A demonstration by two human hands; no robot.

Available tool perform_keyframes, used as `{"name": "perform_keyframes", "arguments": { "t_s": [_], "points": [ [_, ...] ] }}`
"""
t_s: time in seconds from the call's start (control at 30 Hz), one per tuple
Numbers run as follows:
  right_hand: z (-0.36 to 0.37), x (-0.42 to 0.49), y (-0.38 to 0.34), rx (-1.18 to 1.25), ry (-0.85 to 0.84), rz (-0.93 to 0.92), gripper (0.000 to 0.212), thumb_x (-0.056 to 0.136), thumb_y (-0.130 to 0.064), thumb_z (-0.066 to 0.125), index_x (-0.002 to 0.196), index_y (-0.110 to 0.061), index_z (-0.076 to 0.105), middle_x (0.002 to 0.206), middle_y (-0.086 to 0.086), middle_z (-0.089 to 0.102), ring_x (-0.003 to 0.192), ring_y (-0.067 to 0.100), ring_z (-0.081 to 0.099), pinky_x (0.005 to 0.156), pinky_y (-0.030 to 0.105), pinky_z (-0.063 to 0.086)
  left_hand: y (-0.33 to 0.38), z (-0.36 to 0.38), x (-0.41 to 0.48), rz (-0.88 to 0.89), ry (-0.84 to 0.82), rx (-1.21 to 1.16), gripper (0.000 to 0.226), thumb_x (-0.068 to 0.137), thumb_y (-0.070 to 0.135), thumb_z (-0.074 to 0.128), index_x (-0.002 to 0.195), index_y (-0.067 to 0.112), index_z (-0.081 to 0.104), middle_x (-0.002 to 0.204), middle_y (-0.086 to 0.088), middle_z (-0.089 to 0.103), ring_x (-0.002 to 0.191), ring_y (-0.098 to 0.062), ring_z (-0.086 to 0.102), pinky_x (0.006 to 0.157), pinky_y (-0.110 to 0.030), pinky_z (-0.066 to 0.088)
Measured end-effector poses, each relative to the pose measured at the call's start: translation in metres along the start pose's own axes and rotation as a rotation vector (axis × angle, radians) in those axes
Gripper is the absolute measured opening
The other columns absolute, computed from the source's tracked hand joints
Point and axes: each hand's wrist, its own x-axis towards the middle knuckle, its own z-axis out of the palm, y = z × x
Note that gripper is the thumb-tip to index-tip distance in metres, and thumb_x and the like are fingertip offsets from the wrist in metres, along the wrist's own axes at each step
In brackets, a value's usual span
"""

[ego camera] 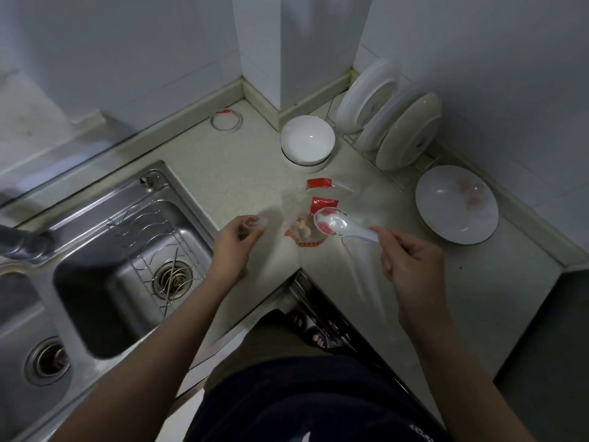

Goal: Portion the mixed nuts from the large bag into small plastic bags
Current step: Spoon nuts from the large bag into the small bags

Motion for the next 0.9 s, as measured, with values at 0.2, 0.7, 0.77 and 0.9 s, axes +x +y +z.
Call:
{"name": "perform_keyframes", "arguments": {
  "t_s": [0.2,0.7,0.77,0.9],
  "points": [
    [-0.006,-0.004,0.017,0.070,0.018,0.125,0.020,0.090,-0.021,0.057,0.083,-0.015,0.074,0.051,-0.003,0.032,0.048,0.009,0.030,0.045,0.016,0.029,-0.020,0.013,0.052,0.000,-0.095,0.365,0.030,0.089,0.024,0.070,0.116,0.010,0.065,0.108,-0.009,0.069,0.102,-0.027,0.064,0.089,-0.040,0.052],
    [-0.040,0.003,0.029,0.228,0.389,0.326,0.016,0.088,-0.015,0.062,0.077,-0.015,0.074,0.065,0.002,0.072,0.061,0.008,0.065,0.052,0.017,0.049,-0.008,0.037,-0.035,0.326,0.150,0.510,0.021,0.087,0.021,0.070,0.094,0.004,0.061,0.090,-0.011,0.058,0.082,-0.026,0.055,0.069,-0.040,0.049],
    [-0.046,0.003,0.032,0.210,0.472,0.330,0.018,0.087,-0.016,0.061,0.073,-0.015,0.072,0.063,-0.001,0.071,0.060,0.007,0.064,0.054,0.018,0.050,-0.007,0.046,-0.048,0.447,0.036,0.475,0.012,0.085,0.010,0.071,0.085,0.003,0.061,0.083,-0.010,0.057,0.075,-0.025,0.054,0.065,-0.041,0.047],
    [-0.052,0.002,0.038,0.173,0.586,0.317,0.021,0.086,-0.021,0.063,0.067,-0.019,0.071,0.060,-0.002,0.070,0.060,0.009,0.062,0.054,0.022,0.049,0.004,0.075,-0.049,0.575,-0.313,0.399,0.007,0.089,0.008,0.067,0.088,0.002,0.068,0.093,-0.011,0.061,0.079,-0.022,0.059,0.071,-0.036,0.051]
  ]
}}
